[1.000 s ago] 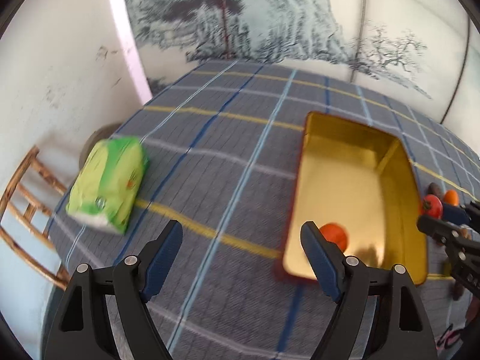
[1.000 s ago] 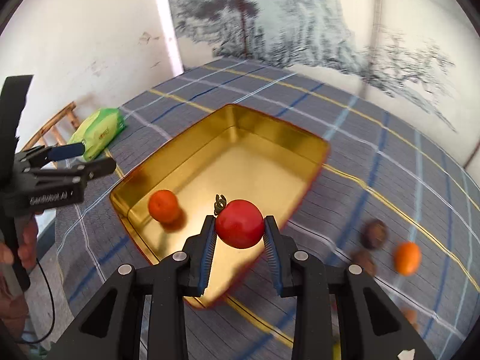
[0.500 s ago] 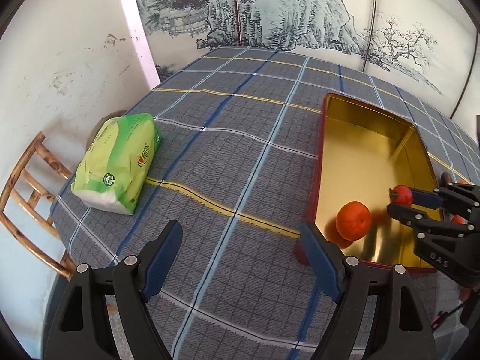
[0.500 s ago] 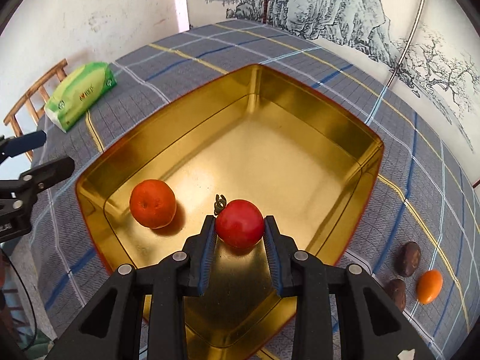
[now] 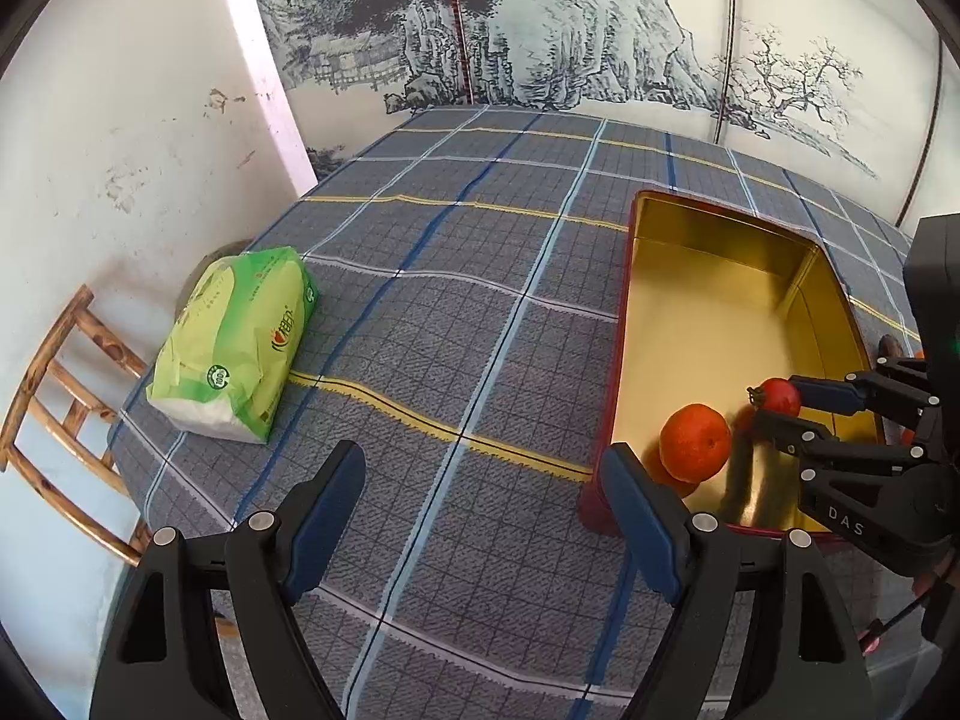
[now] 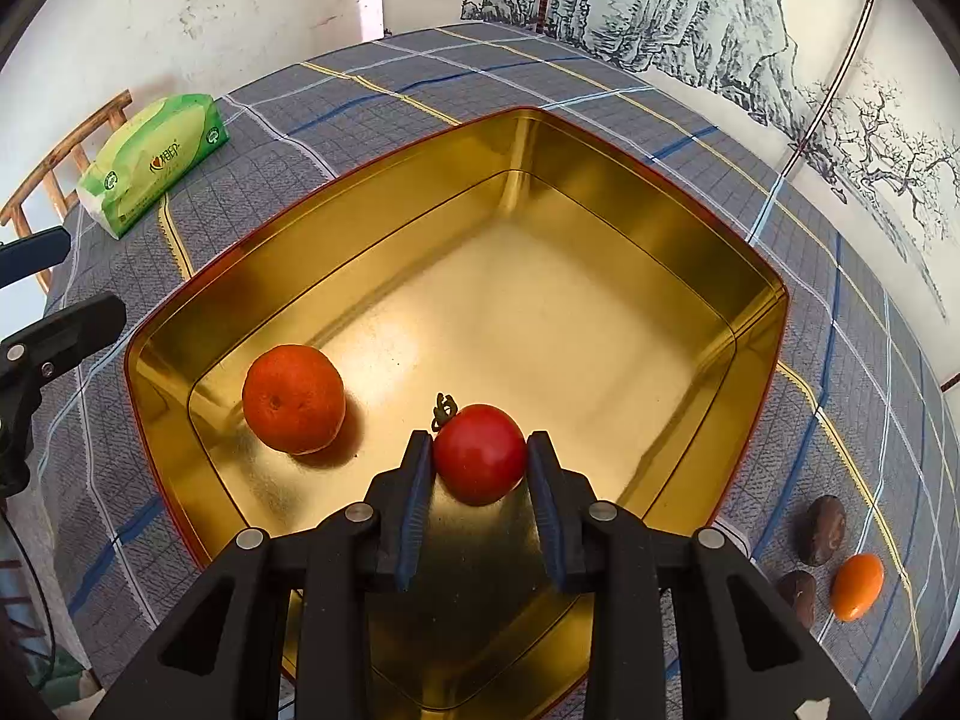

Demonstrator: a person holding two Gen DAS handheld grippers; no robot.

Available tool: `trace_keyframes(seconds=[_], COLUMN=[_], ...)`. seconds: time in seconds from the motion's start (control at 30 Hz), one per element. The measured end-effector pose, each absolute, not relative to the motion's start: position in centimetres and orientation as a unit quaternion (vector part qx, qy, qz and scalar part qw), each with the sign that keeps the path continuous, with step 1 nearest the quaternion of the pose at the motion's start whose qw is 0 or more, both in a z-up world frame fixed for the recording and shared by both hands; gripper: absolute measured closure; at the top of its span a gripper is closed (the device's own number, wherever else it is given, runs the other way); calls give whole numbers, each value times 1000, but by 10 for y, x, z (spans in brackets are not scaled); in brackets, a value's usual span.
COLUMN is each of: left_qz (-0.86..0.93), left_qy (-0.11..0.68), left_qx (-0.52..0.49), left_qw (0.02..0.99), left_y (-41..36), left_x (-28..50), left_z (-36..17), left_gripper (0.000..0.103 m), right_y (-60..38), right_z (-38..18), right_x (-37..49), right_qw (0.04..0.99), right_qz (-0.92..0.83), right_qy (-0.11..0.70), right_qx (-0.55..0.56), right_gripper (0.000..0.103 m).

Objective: Organize fruits
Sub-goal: 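Carry the red tomato into the tin with the right gripper and release it, then grasp the dark purple fruit with the right gripper while the left grasps the green tomato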

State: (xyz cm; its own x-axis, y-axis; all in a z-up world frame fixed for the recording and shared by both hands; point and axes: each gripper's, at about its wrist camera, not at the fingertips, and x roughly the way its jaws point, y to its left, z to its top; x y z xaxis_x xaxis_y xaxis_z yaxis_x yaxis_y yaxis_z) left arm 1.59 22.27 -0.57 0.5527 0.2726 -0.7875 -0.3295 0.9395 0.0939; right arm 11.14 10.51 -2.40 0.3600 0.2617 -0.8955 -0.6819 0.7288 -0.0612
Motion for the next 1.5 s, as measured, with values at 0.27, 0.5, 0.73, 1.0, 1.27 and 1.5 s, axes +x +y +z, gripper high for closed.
trace_keyframes(seconds=[0.27,0.5,0.73,1.0,1.27,1.5], left_qz=[161,149,117,45,-35,-72], left_qy=[437,429,416,413,431,453], left_qx=[-26,-20,-12,0,20,26], left_qw=[884,891,902,910,902,888], left_y=[212,196,171,118,58,24], left_x=[15,14,11,13,20,25], left_z=[0,10,25,35,27,10], left_gripper=[22,21,21,21,21,21], right_y=[100,78,32,-63,-161,-167], right_z=[-19,5,35,55,35,10], right_x=[111,105,91,74,47,10], right_qw=[800,819,842,872,876,858], right_qz=[306,314,305,237,151,176], right_qy=[477,455,428,417,453,479], right_qx=[-196,-153,-119,-100,-63,-51], right_gripper=[67,61,61,61,61,59])
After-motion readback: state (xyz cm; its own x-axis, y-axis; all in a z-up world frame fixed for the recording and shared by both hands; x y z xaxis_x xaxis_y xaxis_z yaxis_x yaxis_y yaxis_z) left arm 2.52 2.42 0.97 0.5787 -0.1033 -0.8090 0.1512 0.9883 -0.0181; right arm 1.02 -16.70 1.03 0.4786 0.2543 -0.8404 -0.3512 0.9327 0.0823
